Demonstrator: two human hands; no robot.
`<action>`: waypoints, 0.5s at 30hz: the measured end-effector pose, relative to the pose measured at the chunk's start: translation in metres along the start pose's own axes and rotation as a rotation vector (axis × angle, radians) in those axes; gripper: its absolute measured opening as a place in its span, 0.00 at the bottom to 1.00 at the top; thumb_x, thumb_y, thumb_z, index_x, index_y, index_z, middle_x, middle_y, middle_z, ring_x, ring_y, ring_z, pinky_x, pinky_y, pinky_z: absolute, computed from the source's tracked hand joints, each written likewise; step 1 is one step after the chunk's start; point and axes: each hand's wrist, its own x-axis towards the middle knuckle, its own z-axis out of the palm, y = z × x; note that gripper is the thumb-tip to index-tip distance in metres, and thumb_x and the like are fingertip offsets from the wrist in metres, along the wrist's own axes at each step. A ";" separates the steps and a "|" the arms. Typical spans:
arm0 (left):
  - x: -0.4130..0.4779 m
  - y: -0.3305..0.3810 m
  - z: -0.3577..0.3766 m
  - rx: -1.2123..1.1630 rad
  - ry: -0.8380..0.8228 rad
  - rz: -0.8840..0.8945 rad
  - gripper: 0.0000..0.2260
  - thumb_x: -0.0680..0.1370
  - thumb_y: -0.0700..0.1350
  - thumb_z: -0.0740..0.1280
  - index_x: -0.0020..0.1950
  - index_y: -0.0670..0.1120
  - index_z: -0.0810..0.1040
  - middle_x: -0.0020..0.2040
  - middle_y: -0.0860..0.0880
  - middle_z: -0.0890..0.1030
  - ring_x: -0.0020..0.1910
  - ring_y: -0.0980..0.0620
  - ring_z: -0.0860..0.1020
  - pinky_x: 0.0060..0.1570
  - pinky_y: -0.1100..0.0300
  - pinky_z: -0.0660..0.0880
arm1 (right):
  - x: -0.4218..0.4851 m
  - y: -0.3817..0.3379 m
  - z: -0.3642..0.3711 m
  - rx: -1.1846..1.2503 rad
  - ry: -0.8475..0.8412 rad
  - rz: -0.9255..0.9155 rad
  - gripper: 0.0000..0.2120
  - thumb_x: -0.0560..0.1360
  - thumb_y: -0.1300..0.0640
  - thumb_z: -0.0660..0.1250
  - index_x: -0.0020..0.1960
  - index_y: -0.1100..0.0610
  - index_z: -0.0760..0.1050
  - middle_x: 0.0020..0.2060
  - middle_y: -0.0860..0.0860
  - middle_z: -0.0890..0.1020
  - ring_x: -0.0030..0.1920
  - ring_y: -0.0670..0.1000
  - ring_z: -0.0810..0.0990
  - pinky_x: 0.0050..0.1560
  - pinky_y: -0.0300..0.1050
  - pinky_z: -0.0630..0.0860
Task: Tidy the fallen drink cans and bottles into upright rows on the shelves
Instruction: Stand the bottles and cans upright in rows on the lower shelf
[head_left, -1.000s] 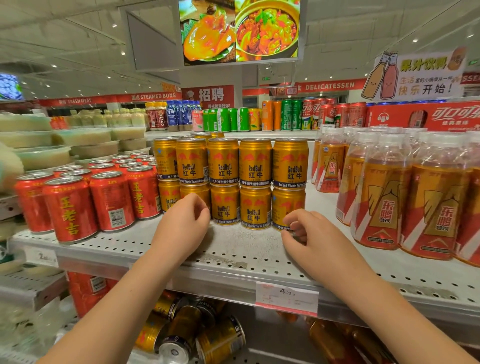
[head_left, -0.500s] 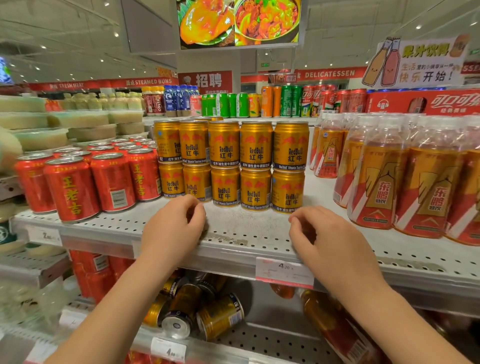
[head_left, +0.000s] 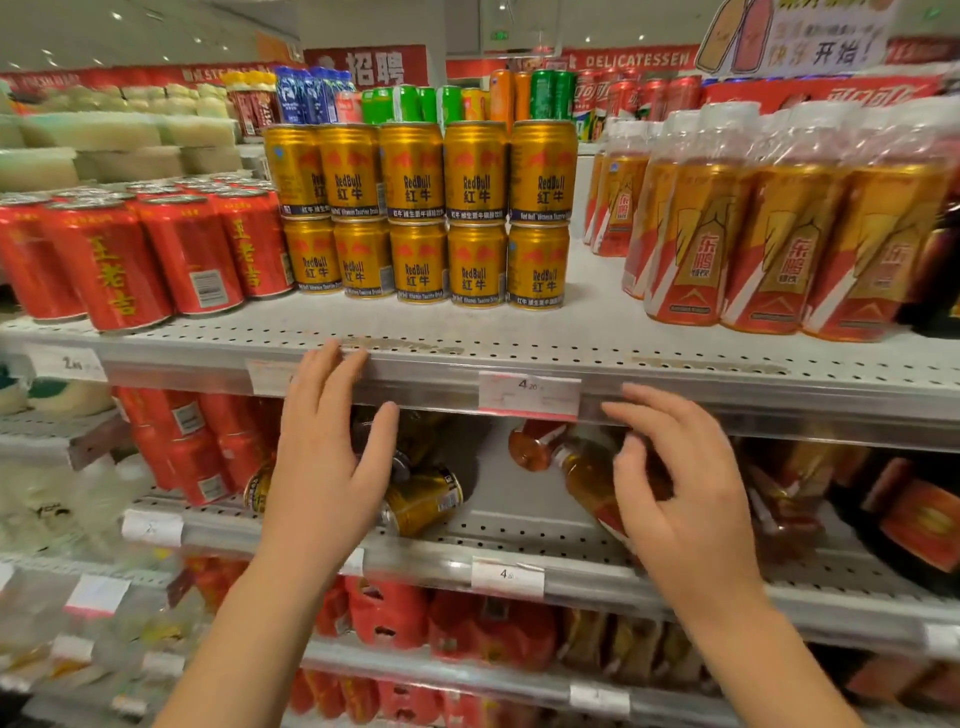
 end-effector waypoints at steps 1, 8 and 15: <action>-0.013 0.003 0.002 -0.059 0.018 -0.016 0.21 0.84 0.53 0.61 0.76 0.49 0.67 0.79 0.50 0.63 0.80 0.54 0.57 0.78 0.52 0.57 | -0.021 0.001 -0.005 0.016 0.012 0.082 0.13 0.81 0.56 0.60 0.61 0.52 0.79 0.61 0.43 0.77 0.67 0.45 0.73 0.69 0.39 0.67; -0.086 -0.004 0.040 -0.211 -0.278 -0.075 0.17 0.81 0.54 0.62 0.68 0.50 0.75 0.65 0.55 0.75 0.67 0.56 0.72 0.68 0.51 0.71 | -0.122 0.017 -0.022 -0.125 -0.198 0.519 0.14 0.81 0.51 0.62 0.59 0.31 0.68 0.59 0.25 0.69 0.63 0.31 0.68 0.60 0.38 0.70; -0.127 0.017 0.086 -0.315 -0.585 -0.223 0.09 0.81 0.60 0.62 0.60 0.64 0.74 0.57 0.69 0.77 0.60 0.67 0.74 0.54 0.63 0.72 | -0.111 0.052 -0.048 -0.206 -0.204 0.621 0.16 0.82 0.48 0.60 0.69 0.39 0.68 0.63 0.35 0.69 0.59 0.35 0.73 0.55 0.36 0.71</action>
